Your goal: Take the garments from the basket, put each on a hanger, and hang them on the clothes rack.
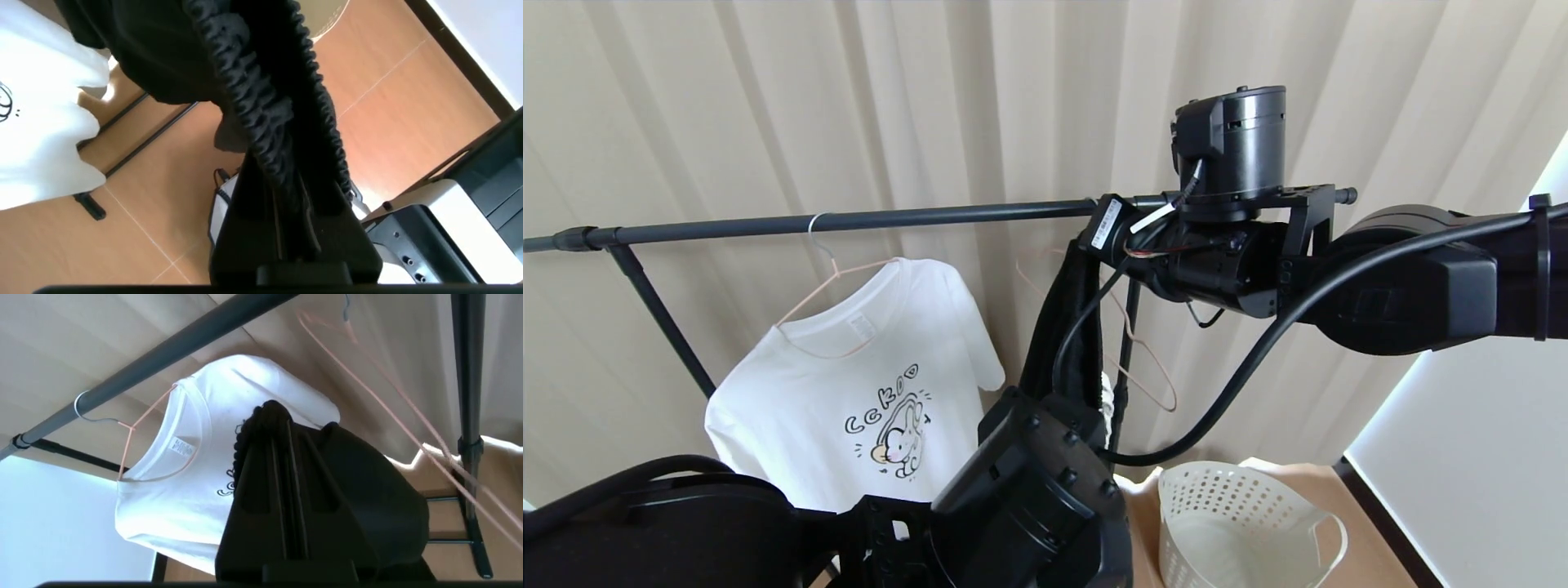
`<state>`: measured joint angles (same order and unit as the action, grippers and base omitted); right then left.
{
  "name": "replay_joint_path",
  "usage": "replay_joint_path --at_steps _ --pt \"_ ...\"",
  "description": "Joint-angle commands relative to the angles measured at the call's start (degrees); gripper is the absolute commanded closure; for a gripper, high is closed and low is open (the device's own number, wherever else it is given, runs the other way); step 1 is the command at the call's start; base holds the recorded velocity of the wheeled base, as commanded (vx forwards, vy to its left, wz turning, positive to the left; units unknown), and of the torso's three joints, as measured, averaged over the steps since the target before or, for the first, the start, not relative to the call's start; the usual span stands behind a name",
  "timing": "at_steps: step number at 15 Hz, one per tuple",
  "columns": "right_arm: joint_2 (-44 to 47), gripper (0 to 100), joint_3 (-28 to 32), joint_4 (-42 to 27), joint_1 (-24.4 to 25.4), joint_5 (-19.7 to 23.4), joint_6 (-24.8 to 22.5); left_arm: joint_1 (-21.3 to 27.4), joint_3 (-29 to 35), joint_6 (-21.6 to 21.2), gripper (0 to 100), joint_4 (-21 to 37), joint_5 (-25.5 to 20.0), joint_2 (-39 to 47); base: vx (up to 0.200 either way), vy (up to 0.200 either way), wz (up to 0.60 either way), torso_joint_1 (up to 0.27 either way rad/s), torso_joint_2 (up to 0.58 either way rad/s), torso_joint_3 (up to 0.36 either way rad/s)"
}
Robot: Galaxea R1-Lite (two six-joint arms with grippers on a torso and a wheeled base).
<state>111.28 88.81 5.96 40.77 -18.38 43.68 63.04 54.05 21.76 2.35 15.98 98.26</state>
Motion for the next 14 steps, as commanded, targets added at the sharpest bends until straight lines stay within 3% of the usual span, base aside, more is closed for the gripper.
replay_joint_path --at_steps 1,6,10,14 --pt "0.08 100 0.14 0.1 0.02 -0.07 0.0 0.51 -0.35 0.65 100 0.11 0.1 0.27 0.0 0.0 0.0 0.0 0.0 0.0" --pt "-1.59 100 -1.01 -0.69 -0.69 -1.3 -1.67 -1.95 -1.49 0.39 100 0.02 2.74 -0.35 0.0 0.0 0.0 0.0 0.0 0.0" --pt "-4.93 100 -3.73 -4.2 -0.86 -1.22 -5.97 -11.09 -1.85 0.65 100 -0.07 5.73 -2.28 0.0 0.0 0.0 0.0 0.0 0.0" --pt "-8.53 100 -3.12 -14.75 -0.86 -1.22 -10.37 -22.87 1.85 -2.78 100 -5.34 5.73 -2.37 0.0 0.0 0.0 0.0 0.0 0.0"
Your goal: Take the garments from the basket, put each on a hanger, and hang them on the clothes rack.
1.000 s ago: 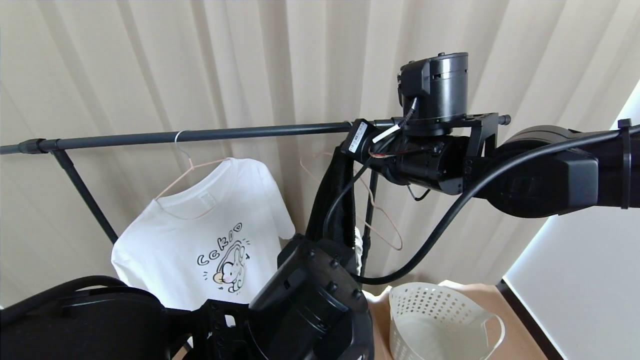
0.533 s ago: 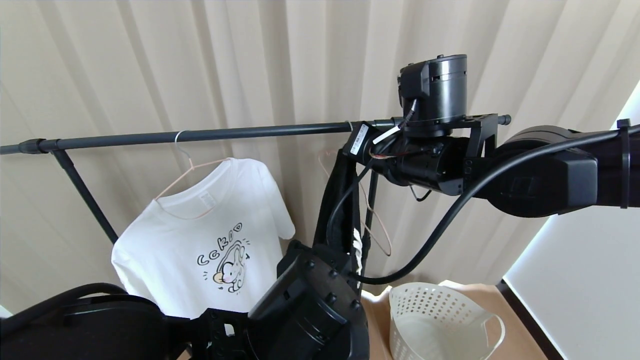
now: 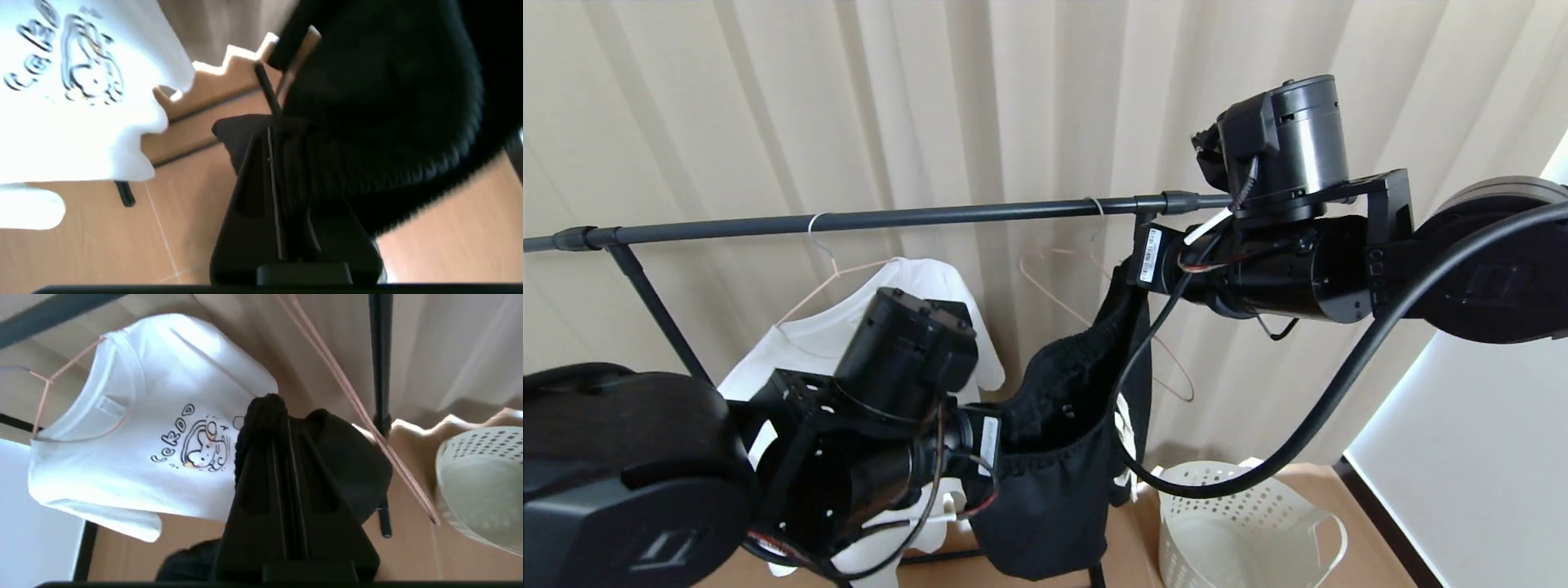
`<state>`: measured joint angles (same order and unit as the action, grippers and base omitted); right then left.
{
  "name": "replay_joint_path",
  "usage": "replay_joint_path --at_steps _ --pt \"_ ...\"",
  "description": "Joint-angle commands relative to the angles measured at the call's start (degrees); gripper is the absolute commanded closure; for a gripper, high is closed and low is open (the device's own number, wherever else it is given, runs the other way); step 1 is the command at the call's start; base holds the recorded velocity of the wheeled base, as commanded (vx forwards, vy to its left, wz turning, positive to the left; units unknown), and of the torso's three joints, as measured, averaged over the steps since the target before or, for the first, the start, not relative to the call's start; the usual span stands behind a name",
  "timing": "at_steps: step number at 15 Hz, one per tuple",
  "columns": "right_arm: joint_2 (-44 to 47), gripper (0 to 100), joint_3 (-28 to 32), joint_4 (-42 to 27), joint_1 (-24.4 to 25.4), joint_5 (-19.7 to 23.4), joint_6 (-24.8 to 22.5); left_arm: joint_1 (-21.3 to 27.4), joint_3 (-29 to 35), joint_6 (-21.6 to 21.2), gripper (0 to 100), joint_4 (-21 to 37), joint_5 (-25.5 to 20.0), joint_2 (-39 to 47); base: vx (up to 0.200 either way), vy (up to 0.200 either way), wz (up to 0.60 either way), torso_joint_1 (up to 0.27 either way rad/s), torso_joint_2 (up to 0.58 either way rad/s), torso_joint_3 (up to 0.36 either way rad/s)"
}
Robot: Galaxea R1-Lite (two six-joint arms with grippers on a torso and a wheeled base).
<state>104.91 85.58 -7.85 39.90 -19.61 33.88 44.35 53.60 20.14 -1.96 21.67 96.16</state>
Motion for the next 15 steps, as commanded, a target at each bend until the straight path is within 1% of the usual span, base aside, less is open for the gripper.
replay_joint_path --at_steps 1,2,3,5,6,9,11,13,15 --pt "-2.52 100 0.12 -2.78 0.0 0.02 -1.09 -5.41 4.23 -1.42 100 -1.64 0.03 -0.01 0.0 0.0 0.0 0.0 0.0 0.0" --pt "-2.7 100 0.12 -3.84 0.09 -0.07 -1.27 -5.94 5.11 -1.42 100 -1.82 0.03 0.34 0.0 0.0 0.0 0.0 0.0 0.0" --pt "-2.96 100 0.2 -6.83 0.18 -0.6 -2.15 -8.05 7.13 -2.03 100 -1.9 -0.05 1.31 0.0 0.0 0.0 0.0 0.0 0.0" --pt "-2.96 100 -0.15 -9.2 0.88 -2.71 -4.52 -10.25 9.33 -3.44 100 -3.4 -0.23 2.63 0.0 0.0 0.0 0.0 0.0 0.0" --pt "-2.61 100 -0.41 -10.69 1.5 -6.31 -6.1 -10.95 10.29 -3.97 100 -5.51 -0.14 2.89 0.0 0.0 0.0 0.0 0.0 0.0" --pt "-2.17 100 -3.05 -11.57 2.82 -14.05 -9.36 -12.01 10.47 -4.67 100 -6.04 0.03 2.63 0.0 0.0 0.0 0.0 0.0 0.0" --pt "-1.82 100 -5.07 -11.49 3.17 -16.33 -11.55 -12.71 11.09 -4.49 100 -6.04 -0.14 2.37 0.0 0.0 0.0 0.0 0.0 0.0" --pt "-1.64 100 -6.74 -11.4 3.17 -17.74 -13.22 -12.71 11.09 -4.49 100 -6.04 -0.23 2.72 0.0 0.0 0.0 0.0 0.0 0.0" --pt "-1.64 100 -7.44 -11.57 3.17 -18.09 -13.4 -12.62 11.35 -4.58 100 -6.74 -0.14 4.3 0.0 0.0 0.0 0.0 0.0 0.0"
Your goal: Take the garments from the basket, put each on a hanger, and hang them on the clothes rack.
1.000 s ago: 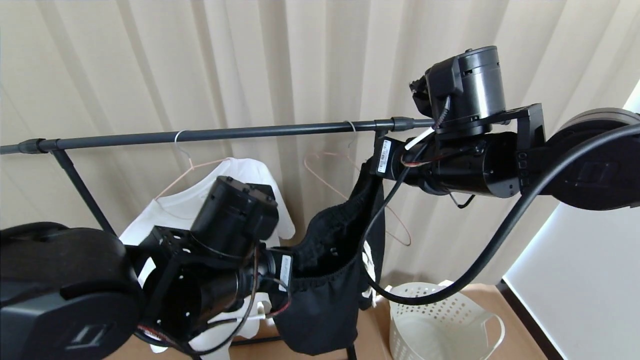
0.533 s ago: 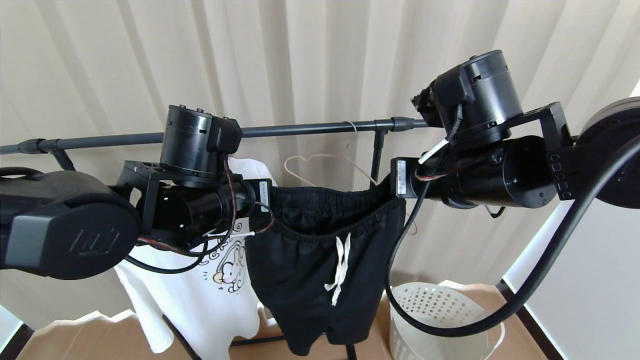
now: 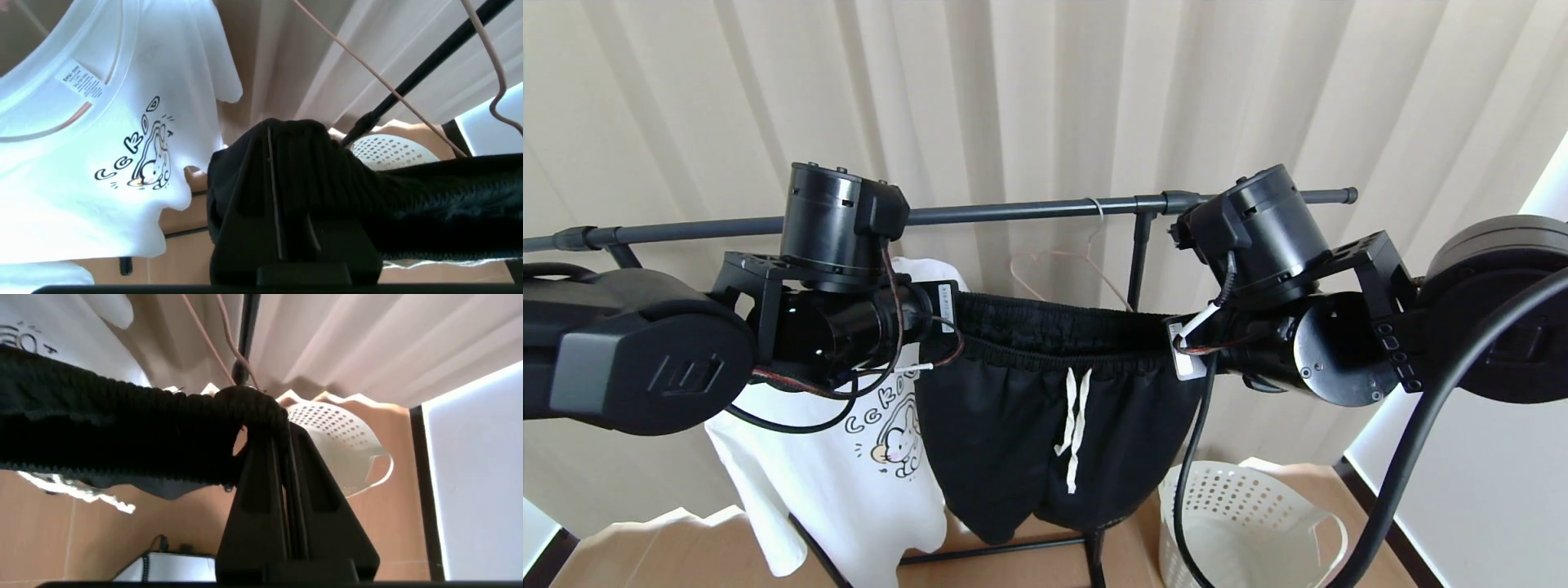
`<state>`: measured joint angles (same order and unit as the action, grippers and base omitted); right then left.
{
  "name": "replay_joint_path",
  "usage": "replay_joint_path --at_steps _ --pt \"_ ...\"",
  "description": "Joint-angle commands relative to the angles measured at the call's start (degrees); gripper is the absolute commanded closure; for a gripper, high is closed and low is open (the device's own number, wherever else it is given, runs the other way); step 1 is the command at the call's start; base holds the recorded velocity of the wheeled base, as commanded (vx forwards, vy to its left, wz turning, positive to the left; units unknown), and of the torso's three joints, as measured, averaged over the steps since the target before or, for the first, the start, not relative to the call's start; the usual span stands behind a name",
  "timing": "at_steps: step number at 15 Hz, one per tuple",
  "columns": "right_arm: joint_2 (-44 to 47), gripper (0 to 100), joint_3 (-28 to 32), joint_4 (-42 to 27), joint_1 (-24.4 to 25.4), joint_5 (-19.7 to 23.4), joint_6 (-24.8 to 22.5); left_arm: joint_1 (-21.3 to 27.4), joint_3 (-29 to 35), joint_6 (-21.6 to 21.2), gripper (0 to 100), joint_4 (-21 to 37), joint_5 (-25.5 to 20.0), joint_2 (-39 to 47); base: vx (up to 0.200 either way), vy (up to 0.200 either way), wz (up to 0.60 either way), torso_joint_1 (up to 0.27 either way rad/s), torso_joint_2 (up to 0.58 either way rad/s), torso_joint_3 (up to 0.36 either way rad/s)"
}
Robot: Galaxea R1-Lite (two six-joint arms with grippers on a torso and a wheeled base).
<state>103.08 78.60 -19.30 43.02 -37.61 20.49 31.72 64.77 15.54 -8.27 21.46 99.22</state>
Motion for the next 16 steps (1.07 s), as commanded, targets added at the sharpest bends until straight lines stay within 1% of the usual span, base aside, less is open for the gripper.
replay_joint_path --at_steps 1,2,8,12,13,16 --pt "0.19 100 -0.56 -0.13 0.05 -0.1 -0.01 0.01 0.09 0.01 100 -1.31 0.25 1.59 0.0 0.0 0.0 0.0 0.0 0.0" --pt "0.28 100 -0.82 -0.04 -0.13 -0.18 -1.16 0.01 -0.43 -0.07 100 -3.16 0.25 2.03 0.0 0.0 0.0 0.0 0.0 0.0" --pt "-0.52 100 -2.49 -0.04 -0.13 -0.18 -2.39 0.27 -0.61 0.45 100 -3.51 0.52 1.68 0.0 0.0 0.0 0.0 0.0 0.0" --pt "-0.52 100 -3.9 0.05 -0.13 -0.18 -3.0 0.8 -1.4 1.33 100 -5.36 0.52 1.24 0.0 0.0 0.0 0.0 0.0 0.0" --pt "-0.52 0 -4.07 0.23 -0.13 -0.1 -3.0 1.24 -1.4 1.33 100 -5.36 0.52 0.98 0.0 0.0 0.0 0.0 0.0 0.0" --pt "-0.78 0 -5.22 0.31 -0.13 -0.1 -3.35 1.85 -1.31 1.33 100 -5.36 0.52 0.1 0.0 0.0 0.0 0.0 0.0 0.0"
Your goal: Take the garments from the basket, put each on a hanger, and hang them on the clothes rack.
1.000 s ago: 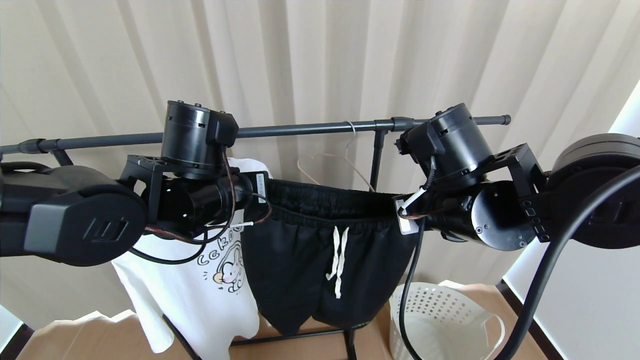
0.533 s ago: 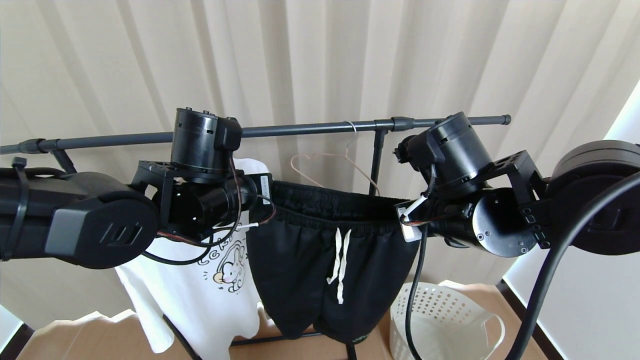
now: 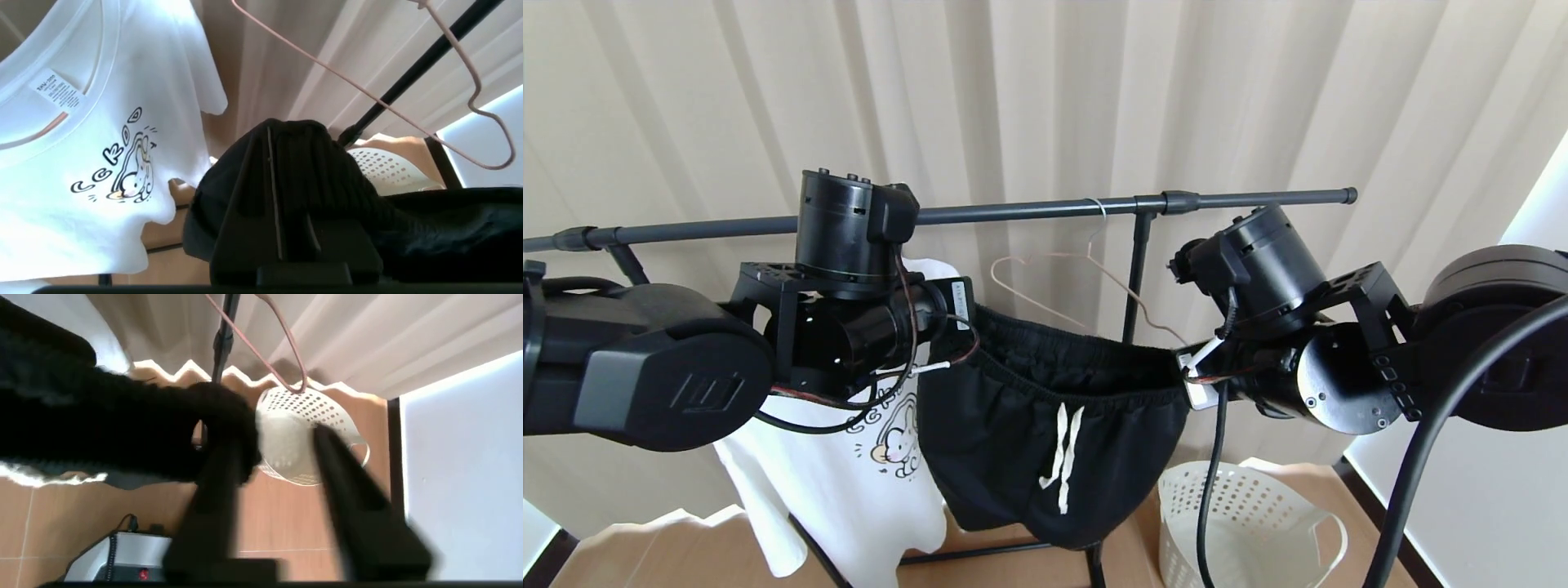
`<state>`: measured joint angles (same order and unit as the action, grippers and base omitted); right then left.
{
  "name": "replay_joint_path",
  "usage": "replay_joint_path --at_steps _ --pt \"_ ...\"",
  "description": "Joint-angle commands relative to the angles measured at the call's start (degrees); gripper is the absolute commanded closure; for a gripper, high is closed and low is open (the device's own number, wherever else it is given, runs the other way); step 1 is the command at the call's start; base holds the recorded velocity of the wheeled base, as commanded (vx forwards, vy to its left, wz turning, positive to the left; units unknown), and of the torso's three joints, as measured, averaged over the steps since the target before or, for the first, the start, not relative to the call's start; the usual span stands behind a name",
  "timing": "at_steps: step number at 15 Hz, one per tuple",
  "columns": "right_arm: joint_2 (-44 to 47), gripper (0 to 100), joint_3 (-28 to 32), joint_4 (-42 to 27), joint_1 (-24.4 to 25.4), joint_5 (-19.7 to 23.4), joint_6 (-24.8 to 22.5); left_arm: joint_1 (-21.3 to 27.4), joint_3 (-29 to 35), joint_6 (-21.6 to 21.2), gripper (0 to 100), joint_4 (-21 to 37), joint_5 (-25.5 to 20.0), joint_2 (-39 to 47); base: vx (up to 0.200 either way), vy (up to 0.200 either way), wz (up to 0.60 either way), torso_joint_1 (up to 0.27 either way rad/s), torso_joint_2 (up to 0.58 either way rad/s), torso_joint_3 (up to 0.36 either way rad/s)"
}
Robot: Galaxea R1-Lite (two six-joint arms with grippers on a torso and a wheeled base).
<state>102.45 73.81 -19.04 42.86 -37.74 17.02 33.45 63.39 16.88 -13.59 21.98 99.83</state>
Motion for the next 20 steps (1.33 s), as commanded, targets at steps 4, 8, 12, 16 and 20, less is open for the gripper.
replay_joint_path --at_steps 4,8,12,16,20 --pt "-3.31 0 -6.14 0.32 0.12 1.88 -6.65 0.04 0.15 -0.01 100 -0.03 -0.09 -0.86 0.0 0.0 0.0 0.0 0.0 0.0" --pt "-8.32 0 -13.87 10.25 1.26 19.29 -12.62 0.65 -0.55 -0.27 100 -0.03 -0.09 -0.95 0.0 0.0 0.0 0.0 0.0 0.0" --pt "-8.06 0 -22.57 32.05 1.35 35.81 -14.73 3.73 -1.6 -0.01 100 -0.12 -0.36 -2.09 0.0 0.0 0.0 0.0 0.0 0.0" --pt "-0.94 0 -23.89 41.1 -0.5 34.75 -14.73 5.57 -1.25 0.87 100 -0.12 -0.62 -2.01 0.0 0.0 0.0 0.0 0.0 0.0" --pt "2.23 0 -23.89 43.83 -0.94 34.84 -14.73 9.26 -1.25 2.36 100 -0.12 -0.71 -1.48 0.0 0.0 0.0 0.0 0.0 0.0"
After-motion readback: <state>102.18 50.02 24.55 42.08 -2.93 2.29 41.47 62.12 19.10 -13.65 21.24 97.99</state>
